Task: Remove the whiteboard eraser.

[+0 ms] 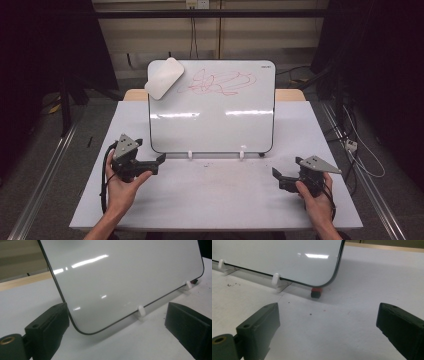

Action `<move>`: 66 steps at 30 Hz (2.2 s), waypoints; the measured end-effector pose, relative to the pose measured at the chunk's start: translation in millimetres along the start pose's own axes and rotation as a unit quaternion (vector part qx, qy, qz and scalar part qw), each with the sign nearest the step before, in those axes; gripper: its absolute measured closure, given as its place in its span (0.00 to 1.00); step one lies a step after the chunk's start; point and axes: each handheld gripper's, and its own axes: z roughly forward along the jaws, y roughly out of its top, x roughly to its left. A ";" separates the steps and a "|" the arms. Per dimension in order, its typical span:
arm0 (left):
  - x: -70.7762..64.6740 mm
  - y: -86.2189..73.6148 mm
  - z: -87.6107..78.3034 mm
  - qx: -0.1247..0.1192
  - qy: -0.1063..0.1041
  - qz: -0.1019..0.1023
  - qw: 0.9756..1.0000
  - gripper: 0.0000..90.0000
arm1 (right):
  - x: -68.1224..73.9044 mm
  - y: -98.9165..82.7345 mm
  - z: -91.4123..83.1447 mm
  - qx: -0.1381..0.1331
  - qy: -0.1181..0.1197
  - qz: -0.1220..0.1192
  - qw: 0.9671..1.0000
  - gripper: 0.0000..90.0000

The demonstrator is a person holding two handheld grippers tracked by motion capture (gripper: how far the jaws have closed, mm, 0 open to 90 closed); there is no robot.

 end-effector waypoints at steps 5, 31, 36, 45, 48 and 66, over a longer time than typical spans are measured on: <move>3.6 7.5 6.2 -0.005 0.013 0.002 1.000 0.05 | -0.4 -0.6 -1.7 0.000 -0.002 0.000 1.000 0.06; 25.1 67.5 19.5 -0.064 0.038 0.027 0.997 0.09 | 2.7 0.6 -1.1 0.002 0.002 -0.003 1.000 0.06; 26.8 73.5 21.5 -0.076 0.021 0.026 0.997 0.05 | 1.8 0.3 -1.3 0.003 0.003 0.001 1.000 0.06; 25.4 96.1 31.5 -0.079 0.030 0.066 0.994 0.05 | 1.5 0.3 -0.4 0.003 0.005 0.000 1.000 0.06; 28.1 106.2 34.7 -0.075 0.036 0.074 0.994 0.06 | 1.9 0.5 -0.2 0.003 0.005 0.000 1.000 0.06; 43.9 135.4 61.4 -0.030 0.097 0.142 0.985 0.11 | 3.7 0.5 0.5 0.006 0.008 -0.004 1.000 0.06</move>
